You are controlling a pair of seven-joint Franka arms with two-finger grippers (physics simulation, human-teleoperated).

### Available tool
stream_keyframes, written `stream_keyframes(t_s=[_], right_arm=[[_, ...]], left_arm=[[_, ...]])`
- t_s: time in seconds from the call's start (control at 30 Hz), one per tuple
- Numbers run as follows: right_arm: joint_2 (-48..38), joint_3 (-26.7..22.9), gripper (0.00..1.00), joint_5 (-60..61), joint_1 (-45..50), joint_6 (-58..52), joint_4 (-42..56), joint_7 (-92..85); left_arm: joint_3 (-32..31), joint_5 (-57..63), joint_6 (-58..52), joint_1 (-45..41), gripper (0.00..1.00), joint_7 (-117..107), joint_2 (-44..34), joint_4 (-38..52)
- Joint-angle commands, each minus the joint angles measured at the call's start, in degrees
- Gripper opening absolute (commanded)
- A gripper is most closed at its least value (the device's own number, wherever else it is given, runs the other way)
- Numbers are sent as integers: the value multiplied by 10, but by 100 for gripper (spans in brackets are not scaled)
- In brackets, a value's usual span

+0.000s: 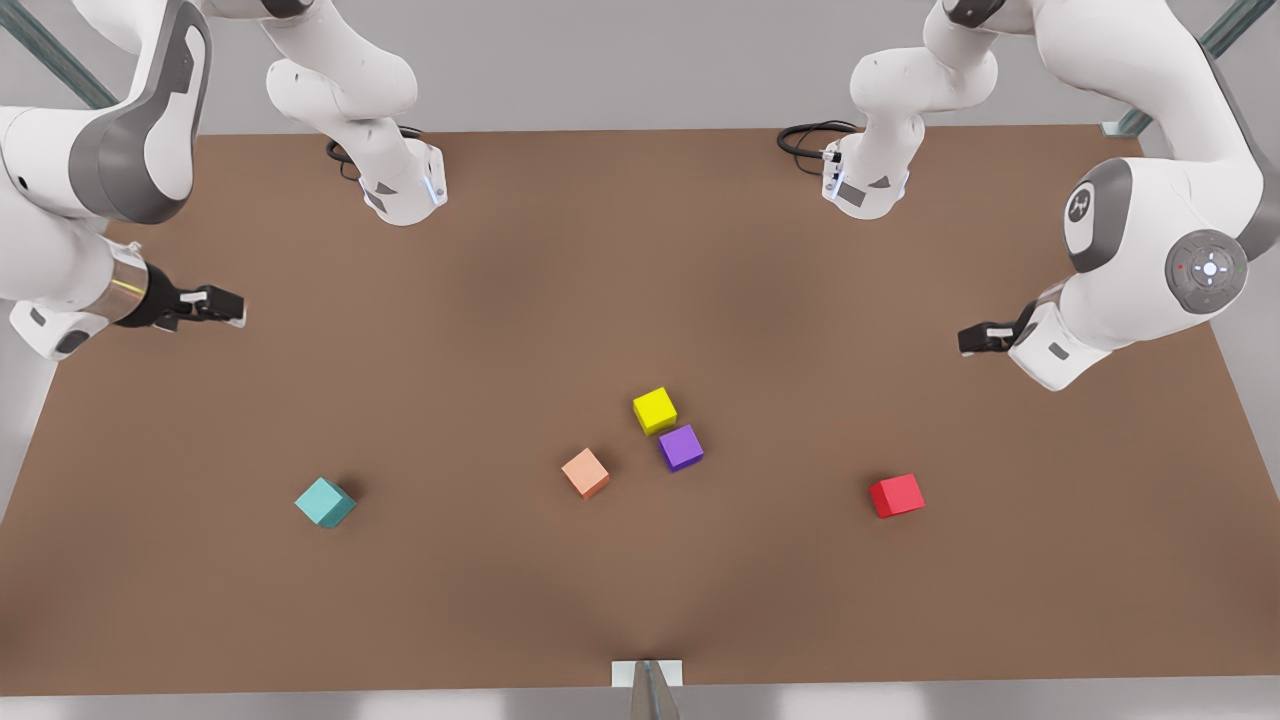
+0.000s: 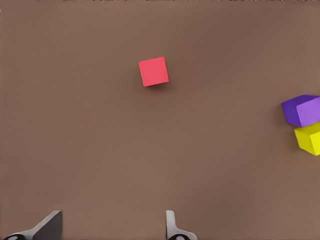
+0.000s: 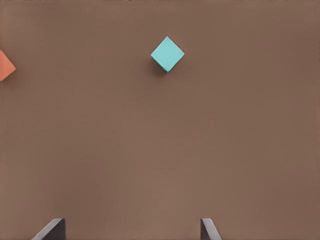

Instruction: Pick up red wooden cube and pass to hand red wooden cube and place in blue wooden cube

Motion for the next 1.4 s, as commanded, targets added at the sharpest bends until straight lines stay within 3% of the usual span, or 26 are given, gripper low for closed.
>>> stream_keyframes(t_s=[0.0, 0.07, 0.13, 0.23, 0.3, 0.43, 0.6, 1.37], right_arm=[[-1, 0, 100, 0, 1, 24, -1, -38], [0, 0, 100, 0, 0, 24, 1, -33], [1, 0, 100, 0, 0, 24, 1, -34], [2, -1, 100, 7, 0, 24, 1, -34], [2, -1, 100, 7, 0, 24, 1, -34], [4, -1, 100, 11, 0, 24, 1, -34], [5, -1, 100, 12, 0, 24, 1, -37], [7, -1, 100, 20, -5, 24, -1, -41]], left_arm=[[0, 1, 15, 1, 100, -38, -1, 0], [0, -1, 37, 0, 100, -40, 16, 0], [-4, 2, 67, -6, 100, -54, 105, 35], [-4, 23, 219, -19, 100, -68, 264, 63], [-3, 24, 294, -33, 100, -109, 309, 64], [0, 31, 344, -43, 100, -138, 328, 53], [13, 30, 356, -33, 100, -137, 299, -2], [30, 30, 481, -34, 100, -136, 364, -20]])
